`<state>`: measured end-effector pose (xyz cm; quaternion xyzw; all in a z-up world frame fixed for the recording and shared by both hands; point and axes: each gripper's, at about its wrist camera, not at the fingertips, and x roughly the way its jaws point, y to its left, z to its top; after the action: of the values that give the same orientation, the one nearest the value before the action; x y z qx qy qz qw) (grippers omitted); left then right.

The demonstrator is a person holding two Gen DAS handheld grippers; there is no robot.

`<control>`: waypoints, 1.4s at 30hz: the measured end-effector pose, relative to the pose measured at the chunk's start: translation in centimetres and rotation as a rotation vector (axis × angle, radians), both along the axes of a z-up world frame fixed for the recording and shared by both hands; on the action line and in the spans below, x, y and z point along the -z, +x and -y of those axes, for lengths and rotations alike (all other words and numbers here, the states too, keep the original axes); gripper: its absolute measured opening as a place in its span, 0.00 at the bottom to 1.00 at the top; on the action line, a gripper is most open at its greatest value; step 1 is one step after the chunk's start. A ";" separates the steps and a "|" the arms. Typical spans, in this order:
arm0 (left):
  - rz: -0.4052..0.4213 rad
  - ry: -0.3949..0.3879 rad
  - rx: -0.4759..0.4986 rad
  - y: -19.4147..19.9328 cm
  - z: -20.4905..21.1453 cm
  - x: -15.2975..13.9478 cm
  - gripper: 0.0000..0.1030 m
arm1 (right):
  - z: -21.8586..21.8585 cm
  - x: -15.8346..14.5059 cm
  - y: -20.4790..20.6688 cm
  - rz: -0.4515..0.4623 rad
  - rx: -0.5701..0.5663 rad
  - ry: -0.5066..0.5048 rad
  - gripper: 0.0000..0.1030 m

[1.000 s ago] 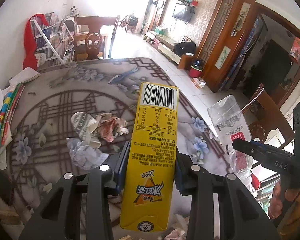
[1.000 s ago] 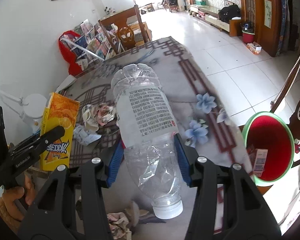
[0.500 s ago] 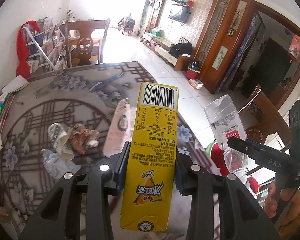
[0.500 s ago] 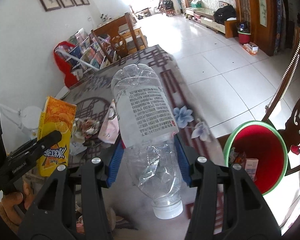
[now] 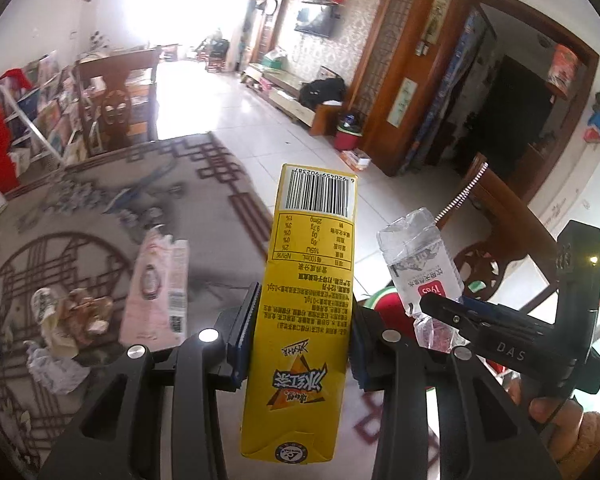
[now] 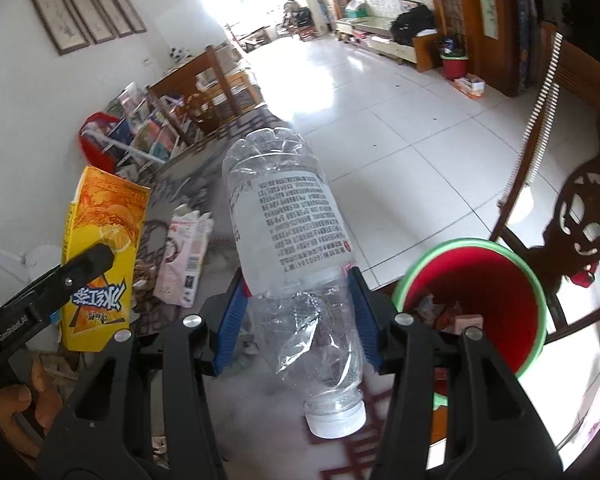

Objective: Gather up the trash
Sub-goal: 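Carry the juice box in the left tool and bottle in the right tool to the bucket, then open both tools over the red bucket to drop the juice box and bottle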

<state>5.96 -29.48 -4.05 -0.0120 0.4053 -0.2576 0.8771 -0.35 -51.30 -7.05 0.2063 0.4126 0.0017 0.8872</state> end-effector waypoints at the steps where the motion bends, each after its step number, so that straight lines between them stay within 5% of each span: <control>1: 0.000 0.002 0.010 0.0 0.5 -0.1 0.35 | 0.5 0.1 -0.2 -0.003 0.012 0.000 0.47; 25: -0.086 0.052 0.272 -0.5 13.0 3.8 0.35 | 11.7 2.7 -5.9 -0.073 0.299 0.010 0.47; 42: -0.152 0.089 0.356 0.1 17.9 6.7 0.35 | 14.5 5.3 -5.5 -0.137 0.345 0.036 0.47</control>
<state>6.09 -47.41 -10.73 0.0792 0.4772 -0.3889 0.7841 -5.82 -65.82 -12.35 0.2894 0.4304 -0.1573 0.8404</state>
